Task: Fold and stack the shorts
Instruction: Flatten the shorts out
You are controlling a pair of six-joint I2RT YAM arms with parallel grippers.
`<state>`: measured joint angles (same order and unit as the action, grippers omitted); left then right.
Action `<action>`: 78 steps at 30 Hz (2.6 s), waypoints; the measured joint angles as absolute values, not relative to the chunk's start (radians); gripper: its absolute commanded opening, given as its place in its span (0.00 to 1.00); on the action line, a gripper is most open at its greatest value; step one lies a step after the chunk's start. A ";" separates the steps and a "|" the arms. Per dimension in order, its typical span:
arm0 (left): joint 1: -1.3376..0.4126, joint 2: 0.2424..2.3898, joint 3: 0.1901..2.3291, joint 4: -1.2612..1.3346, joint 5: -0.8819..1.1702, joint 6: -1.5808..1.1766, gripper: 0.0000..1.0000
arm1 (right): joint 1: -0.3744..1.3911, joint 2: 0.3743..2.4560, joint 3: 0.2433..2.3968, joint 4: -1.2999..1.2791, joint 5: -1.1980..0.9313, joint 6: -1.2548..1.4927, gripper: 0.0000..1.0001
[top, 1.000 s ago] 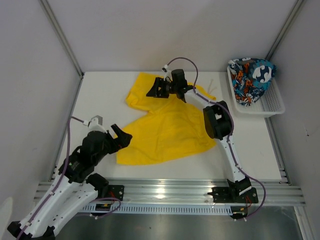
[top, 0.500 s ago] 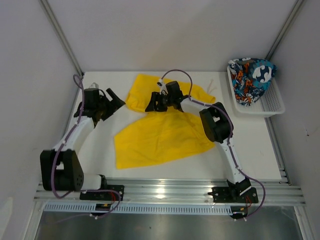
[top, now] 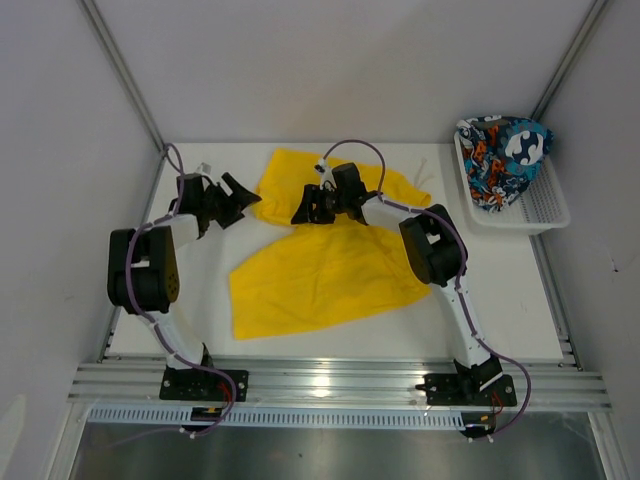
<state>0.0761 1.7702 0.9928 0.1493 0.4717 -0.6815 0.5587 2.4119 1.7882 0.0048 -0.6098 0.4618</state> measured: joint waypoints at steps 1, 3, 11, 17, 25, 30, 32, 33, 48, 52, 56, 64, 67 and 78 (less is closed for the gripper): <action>0.081 1.798 1.005 0.168 0.488 -0.689 0.90 | 0.559 2.412 1.788 0.005 -0.610 0.462 0.65; 0.089 1.833 1.014 0.200 0.506 -0.709 0.91 | 0.559 2.412 1.788 0.005 -0.610 0.462 0.64; 0.127 1.849 0.966 0.268 0.506 -0.866 0.84 | 0.556 2.412 1.782 0.016 -0.614 0.466 0.63; 0.140 1.858 0.979 0.264 0.476 -0.996 0.74 | 0.553 2.412 1.774 0.029 -0.619 0.476 0.62; 0.145 1.941 1.053 0.171 0.441 -1.100 0.61 | 0.550 2.412 1.765 0.051 -0.628 0.489 0.61; 0.145 1.958 1.091 0.106 0.425 -1.110 0.61 | 0.549 2.412 1.764 0.051 -0.628 0.496 0.61; 0.144 1.958 1.106 0.093 0.421 -1.109 0.62 | 0.548 2.412 1.763 0.051 -0.628 0.497 0.61; 0.143 1.960 1.113 0.089 0.421 -1.109 0.62 | 0.548 2.412 1.763 0.051 -0.628 0.497 0.60; 0.087 2.021 1.197 0.049 0.421 -1.106 0.00 | 0.548 2.412 1.763 0.051 -0.628 0.498 0.59; 0.086 2.021 1.195 0.049 0.420 -1.100 0.00 | 0.547 2.412 1.762 0.051 -0.628 0.500 0.59; 0.086 2.021 1.195 0.049 0.421 -1.099 0.00 | 0.546 2.412 1.761 0.050 -0.627 0.500 0.58; 0.141 2.021 1.192 0.041 0.427 -1.091 0.00 | 0.539 2.412 1.757 0.050 -0.625 0.500 0.58; 0.177 2.021 1.190 0.037 0.426 -1.085 0.00 | 0.539 2.412 1.757 0.047 -0.624 0.500 0.58; 0.208 2.021 1.190 0.019 0.429 -1.032 0.24 | 0.541 2.407 1.760 0.032 -0.624 0.496 0.65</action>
